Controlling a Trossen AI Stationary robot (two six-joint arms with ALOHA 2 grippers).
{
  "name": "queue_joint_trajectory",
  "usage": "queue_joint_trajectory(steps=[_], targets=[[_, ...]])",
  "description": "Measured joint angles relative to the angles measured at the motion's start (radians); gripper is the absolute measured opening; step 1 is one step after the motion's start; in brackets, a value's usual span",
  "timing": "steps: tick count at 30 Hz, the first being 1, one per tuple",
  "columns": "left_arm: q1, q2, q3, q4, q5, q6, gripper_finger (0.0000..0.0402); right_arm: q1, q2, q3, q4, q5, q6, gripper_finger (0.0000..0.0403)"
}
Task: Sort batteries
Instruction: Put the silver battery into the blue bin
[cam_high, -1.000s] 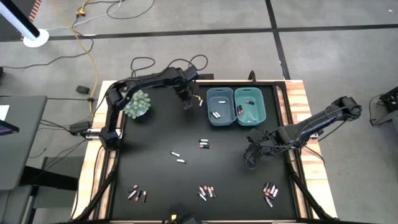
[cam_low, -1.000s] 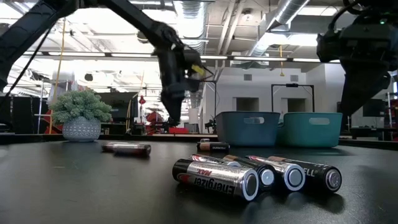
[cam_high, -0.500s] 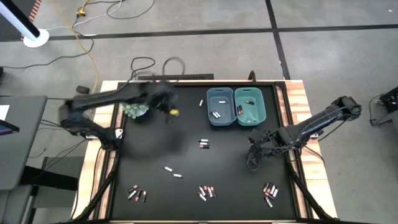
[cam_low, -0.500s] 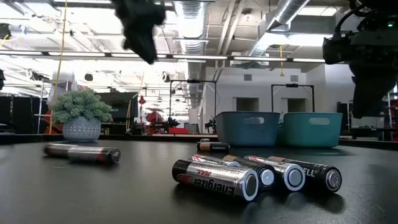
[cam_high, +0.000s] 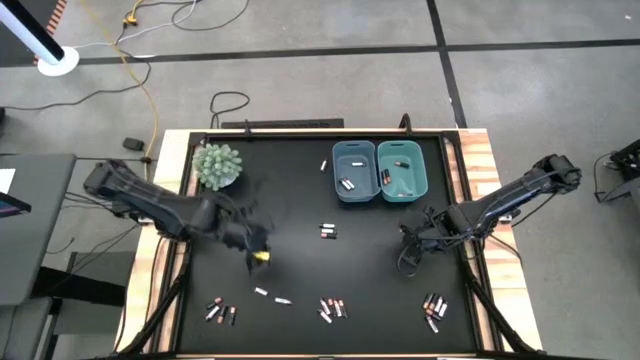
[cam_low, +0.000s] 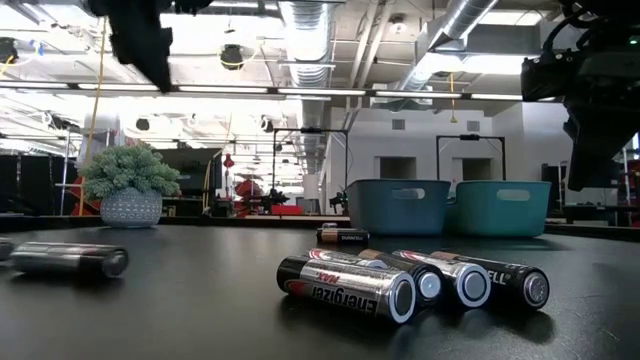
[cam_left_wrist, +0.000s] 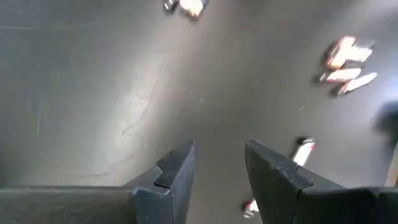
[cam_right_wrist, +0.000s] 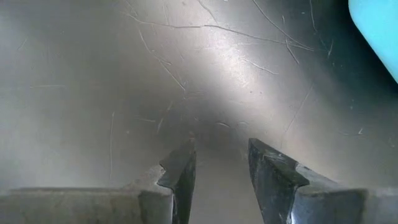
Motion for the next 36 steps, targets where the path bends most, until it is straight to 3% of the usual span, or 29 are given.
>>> queue_joint_trajectory(steps=[5,11,20,29,36], targets=[[-0.063,0.145,0.0,0.002,-0.012,-0.003,0.0137,0.0,0.0,0.0,0.003,0.0,0.032,0.0163],[-0.195,0.292,0.0,0.133,0.092,-0.111,0.0137,0.001,0.0,0.0,0.005,0.0,0.13,0.0163],[-0.406,0.394,0.0,0.341,0.028,-0.34,0.0137,0.001,0.0,0.0,0.004,0.0,0.131,0.0163],[-0.437,0.436,0.035,0.341,-0.016,-0.353,0.0137,0.001,0.0,0.0,0.005,0.0,0.132,0.0163],[-0.423,0.436,0.035,0.361,-0.019,-0.277,0.0137,0.001,0.0,0.0,0.015,0.0,0.132,0.0163]])
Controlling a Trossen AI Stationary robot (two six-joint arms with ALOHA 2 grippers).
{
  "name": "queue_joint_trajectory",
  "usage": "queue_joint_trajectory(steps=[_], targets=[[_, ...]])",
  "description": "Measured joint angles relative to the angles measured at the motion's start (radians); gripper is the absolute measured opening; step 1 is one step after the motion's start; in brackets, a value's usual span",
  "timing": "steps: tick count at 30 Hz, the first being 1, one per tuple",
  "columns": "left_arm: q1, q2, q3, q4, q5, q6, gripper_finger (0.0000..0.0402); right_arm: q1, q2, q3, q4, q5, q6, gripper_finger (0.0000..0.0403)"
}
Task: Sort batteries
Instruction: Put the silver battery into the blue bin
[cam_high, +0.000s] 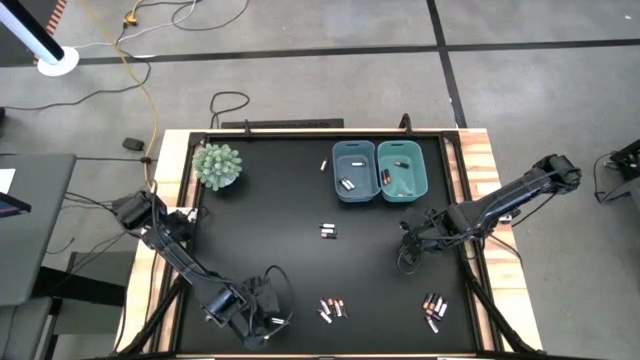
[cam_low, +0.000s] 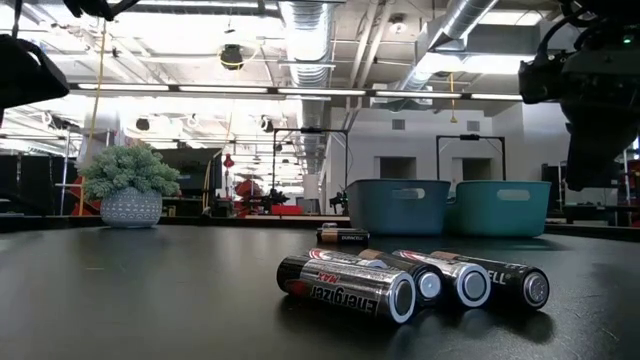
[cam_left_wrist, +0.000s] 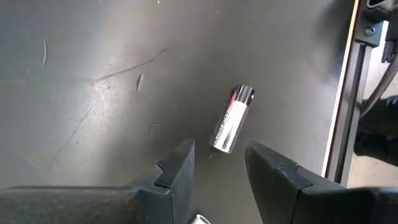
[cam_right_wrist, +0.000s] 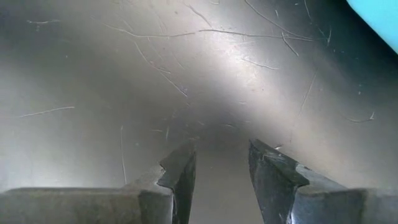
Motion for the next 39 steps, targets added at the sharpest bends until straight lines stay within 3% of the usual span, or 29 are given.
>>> queue_joint_trajectory(steps=[12,21,30,39], targets=[[0.027,0.0,0.0,0.047,0.001,0.011,0.0148,0.0,0.0,0.0,0.009,0.0,0.0,0.0163],[0.021,0.0,-0.005,0.057,-0.024,0.334,0.0158,0.0,0.0,0.0,0.016,0.0,0.004,0.0163],[0.022,0.0,-0.005,0.058,-0.114,0.397,0.0142,0.017,0.0,0.0,0.021,0.0,0.036,0.0163],[0.025,0.061,-0.005,0.133,-0.117,0.39,0.0141,0.064,0.0,0.0,0.018,0.0,0.037,0.0163]])
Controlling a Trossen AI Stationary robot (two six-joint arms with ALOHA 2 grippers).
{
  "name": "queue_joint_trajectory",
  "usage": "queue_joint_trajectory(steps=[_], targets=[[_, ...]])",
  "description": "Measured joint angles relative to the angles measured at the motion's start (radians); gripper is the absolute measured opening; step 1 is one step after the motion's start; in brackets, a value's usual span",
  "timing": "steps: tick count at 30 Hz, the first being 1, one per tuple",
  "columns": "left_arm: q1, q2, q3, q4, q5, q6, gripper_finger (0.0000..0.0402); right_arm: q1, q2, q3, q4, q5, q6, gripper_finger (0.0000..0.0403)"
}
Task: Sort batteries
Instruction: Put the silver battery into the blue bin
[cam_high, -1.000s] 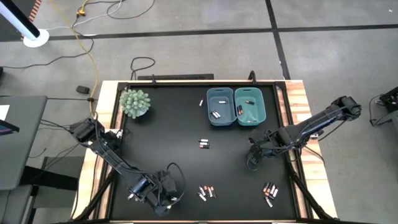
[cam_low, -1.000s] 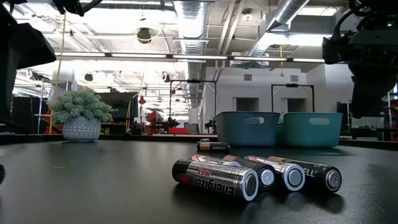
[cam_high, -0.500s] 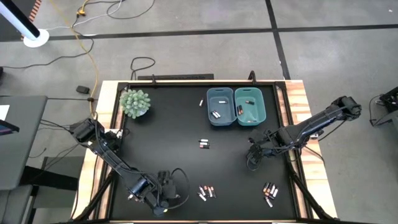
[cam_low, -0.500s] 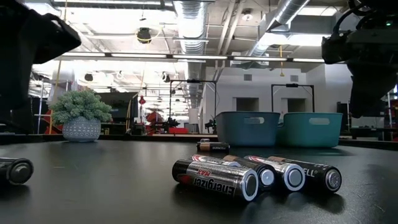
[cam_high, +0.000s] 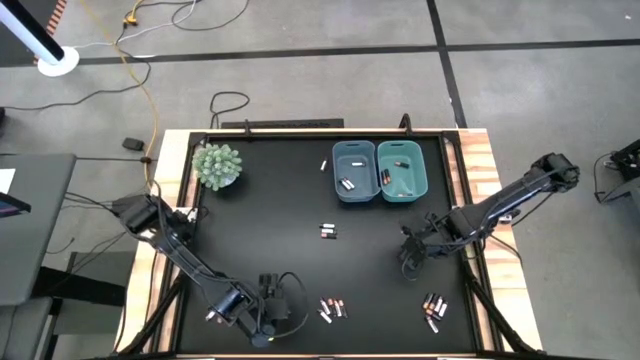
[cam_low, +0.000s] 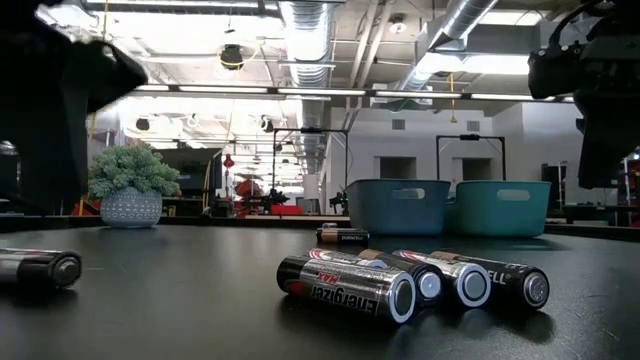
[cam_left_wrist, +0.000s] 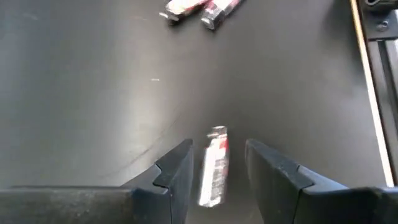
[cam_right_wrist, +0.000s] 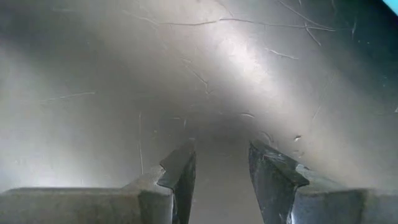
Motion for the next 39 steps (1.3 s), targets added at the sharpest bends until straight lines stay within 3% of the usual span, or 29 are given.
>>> queue_joint_trajectory(steps=[3,8,16,22,26,33,39], targets=[[0.0,0.046,0.001,0.074,0.003,0.015,0.0141,0.007,0.0,0.0,-0.007,0.0,0.015,0.0163],[0.005,0.081,0.005,0.061,-0.072,0.008,0.0141,0.008,0.0,0.0,-0.009,0.0,0.023,0.0163],[0.006,0.082,-0.002,0.008,-0.069,0.01,0.0141,0.007,0.0,0.0,-0.009,0.0,0.024,0.0163],[0.007,0.077,-0.042,0.009,-0.04,-0.069,0.0139,0.007,0.0,0.0,-0.009,0.0,0.024,0.0163],[0.015,0.077,-0.047,0.008,-0.037,-0.046,0.0119,0.007,0.0,0.0,-0.009,0.0,0.026,0.0163],[0.026,0.079,-0.048,-0.012,-0.036,0.04,0.0041,0.007,0.0,0.0,-0.009,0.0,0.039,0.0163],[0.027,0.08,-0.049,-0.016,-0.043,0.064,0.0041,0.007,0.0,0.0,-0.004,0.0,0.043,0.0163]])
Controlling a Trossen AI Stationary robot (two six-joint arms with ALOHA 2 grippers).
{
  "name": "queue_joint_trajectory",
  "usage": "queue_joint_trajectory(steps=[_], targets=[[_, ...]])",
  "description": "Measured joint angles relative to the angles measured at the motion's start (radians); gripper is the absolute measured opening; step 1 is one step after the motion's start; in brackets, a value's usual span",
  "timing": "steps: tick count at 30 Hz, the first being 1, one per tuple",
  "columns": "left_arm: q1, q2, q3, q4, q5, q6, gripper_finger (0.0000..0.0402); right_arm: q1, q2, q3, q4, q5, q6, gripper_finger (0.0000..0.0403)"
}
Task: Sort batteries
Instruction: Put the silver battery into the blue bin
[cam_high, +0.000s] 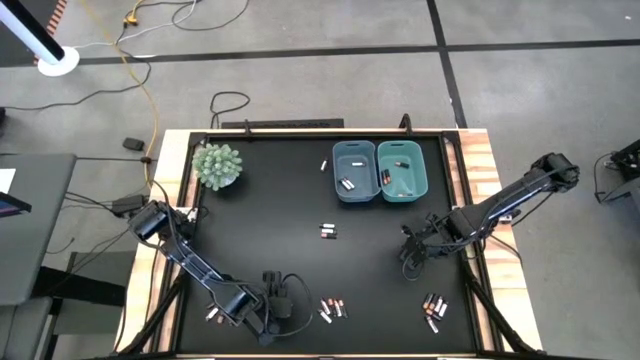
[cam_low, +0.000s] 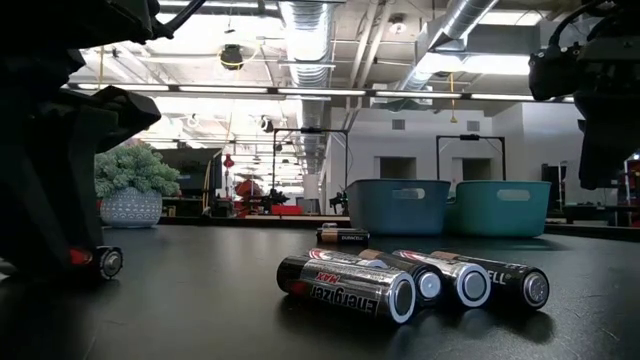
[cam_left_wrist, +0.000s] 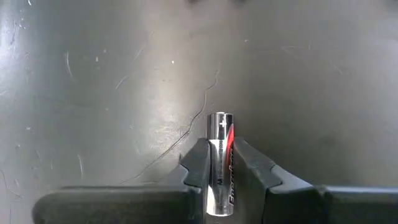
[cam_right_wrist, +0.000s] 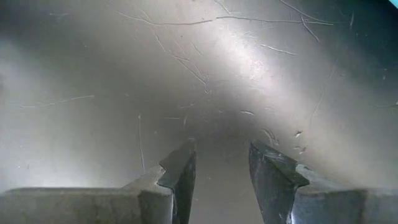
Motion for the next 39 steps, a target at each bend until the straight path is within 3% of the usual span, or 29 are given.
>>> queue_joint_trajectory(steps=[7,14,24,31,34,39], targets=[[0.035,-0.002,0.021,-0.042,-0.026,0.006,0.0048,0.0,0.0,0.0,-0.002,0.0,0.0,0.0163],[0.142,-0.01,0.056,-0.139,-0.036,0.159,0.0047,0.0,0.0,0.0,-0.002,0.0,0.0,0.0163],[0.412,-0.138,0.06,-0.149,-0.039,0.401,0.0047,0.0,0.0,0.0,0.018,0.0,0.0,0.0163],[0.611,-0.282,0.06,0.005,-0.039,0.538,0.0047,-0.01,0.0,0.0,0.084,0.0,-0.001,0.0163],[0.692,-0.303,0.087,0.087,-0.009,0.627,0.0047,-0.021,0.0,0.0,0.084,0.001,-0.001,0.0163],[0.823,-0.252,0.219,0.091,0.108,0.754,0.0047,-0.03,0.0,0.0,0.084,0.001,-0.001,0.0163]])
